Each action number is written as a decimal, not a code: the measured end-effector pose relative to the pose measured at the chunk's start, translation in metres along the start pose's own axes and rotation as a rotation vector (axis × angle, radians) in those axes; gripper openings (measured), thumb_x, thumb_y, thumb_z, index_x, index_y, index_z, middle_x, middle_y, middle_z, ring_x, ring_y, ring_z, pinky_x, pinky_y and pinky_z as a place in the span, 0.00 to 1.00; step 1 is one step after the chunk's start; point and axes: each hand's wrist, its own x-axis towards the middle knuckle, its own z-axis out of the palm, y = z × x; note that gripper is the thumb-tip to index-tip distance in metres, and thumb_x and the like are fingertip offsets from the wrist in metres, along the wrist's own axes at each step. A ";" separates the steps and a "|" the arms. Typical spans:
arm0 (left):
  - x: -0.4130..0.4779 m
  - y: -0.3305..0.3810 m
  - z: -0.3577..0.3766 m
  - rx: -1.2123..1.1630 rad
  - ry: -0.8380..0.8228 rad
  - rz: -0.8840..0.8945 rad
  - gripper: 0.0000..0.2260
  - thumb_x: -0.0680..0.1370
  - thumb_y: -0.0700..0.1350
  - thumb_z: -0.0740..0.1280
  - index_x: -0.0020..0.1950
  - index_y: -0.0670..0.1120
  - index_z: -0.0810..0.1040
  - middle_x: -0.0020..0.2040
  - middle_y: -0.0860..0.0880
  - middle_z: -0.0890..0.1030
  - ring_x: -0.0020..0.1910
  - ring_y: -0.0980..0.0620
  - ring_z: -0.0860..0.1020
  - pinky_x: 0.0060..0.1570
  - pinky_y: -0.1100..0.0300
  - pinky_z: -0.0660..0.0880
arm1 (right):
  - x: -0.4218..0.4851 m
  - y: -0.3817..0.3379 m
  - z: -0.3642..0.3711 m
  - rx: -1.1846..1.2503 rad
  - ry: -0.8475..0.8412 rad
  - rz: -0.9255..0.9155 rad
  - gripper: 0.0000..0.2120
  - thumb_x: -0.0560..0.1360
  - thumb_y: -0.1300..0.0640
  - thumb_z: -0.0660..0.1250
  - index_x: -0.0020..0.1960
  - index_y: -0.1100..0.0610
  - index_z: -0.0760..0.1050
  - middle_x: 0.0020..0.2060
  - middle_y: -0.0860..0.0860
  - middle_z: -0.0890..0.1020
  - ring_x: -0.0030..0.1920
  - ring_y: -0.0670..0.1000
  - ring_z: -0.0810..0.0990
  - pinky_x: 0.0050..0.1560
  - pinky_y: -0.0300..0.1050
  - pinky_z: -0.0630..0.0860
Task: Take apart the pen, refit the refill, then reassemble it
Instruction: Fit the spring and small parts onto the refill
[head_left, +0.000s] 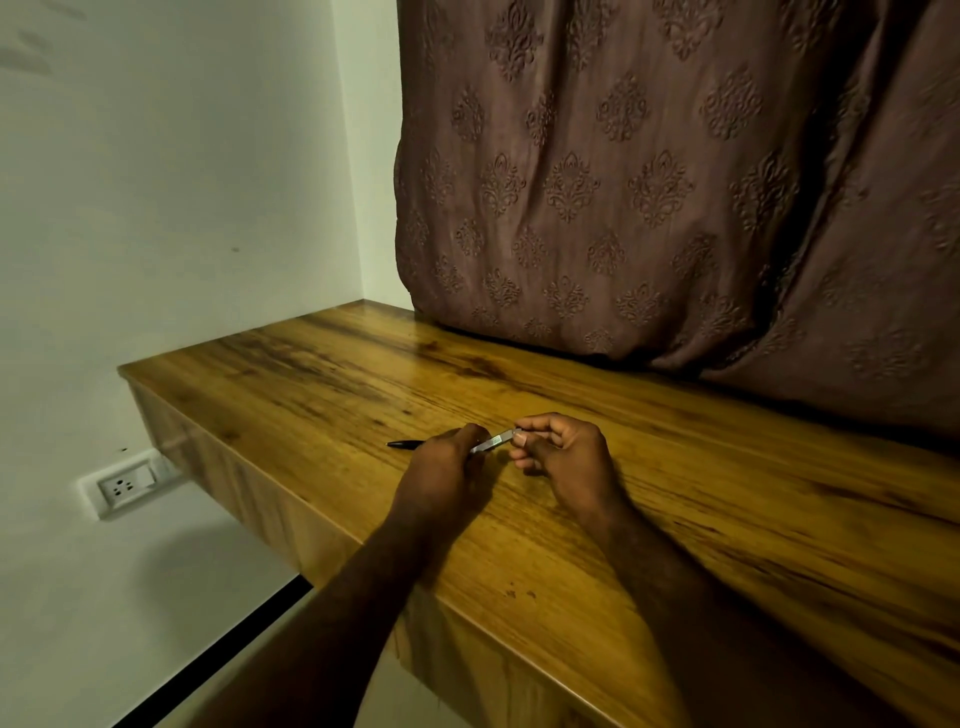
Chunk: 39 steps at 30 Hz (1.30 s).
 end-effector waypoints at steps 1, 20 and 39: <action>0.000 0.000 0.000 -0.005 0.002 -0.002 0.12 0.79 0.56 0.62 0.47 0.48 0.77 0.36 0.50 0.79 0.32 0.53 0.75 0.30 0.55 0.72 | 0.000 0.000 0.000 -0.010 -0.005 -0.005 0.08 0.76 0.67 0.66 0.54 0.63 0.79 0.38 0.56 0.84 0.36 0.47 0.82 0.38 0.37 0.81; 0.002 -0.004 0.002 0.046 0.026 -0.041 0.10 0.77 0.56 0.66 0.48 0.50 0.78 0.38 0.52 0.79 0.35 0.56 0.75 0.33 0.66 0.64 | -0.004 -0.003 0.003 -0.193 -0.014 -0.123 0.12 0.78 0.68 0.61 0.59 0.64 0.79 0.43 0.58 0.84 0.39 0.48 0.81 0.41 0.33 0.79; 0.001 0.004 -0.002 -0.053 0.031 -0.112 0.07 0.76 0.50 0.68 0.48 0.48 0.81 0.39 0.51 0.81 0.36 0.54 0.78 0.37 0.53 0.76 | -0.001 0.004 0.011 -0.103 0.035 -0.060 0.11 0.79 0.67 0.60 0.57 0.61 0.79 0.41 0.54 0.84 0.39 0.49 0.83 0.41 0.37 0.80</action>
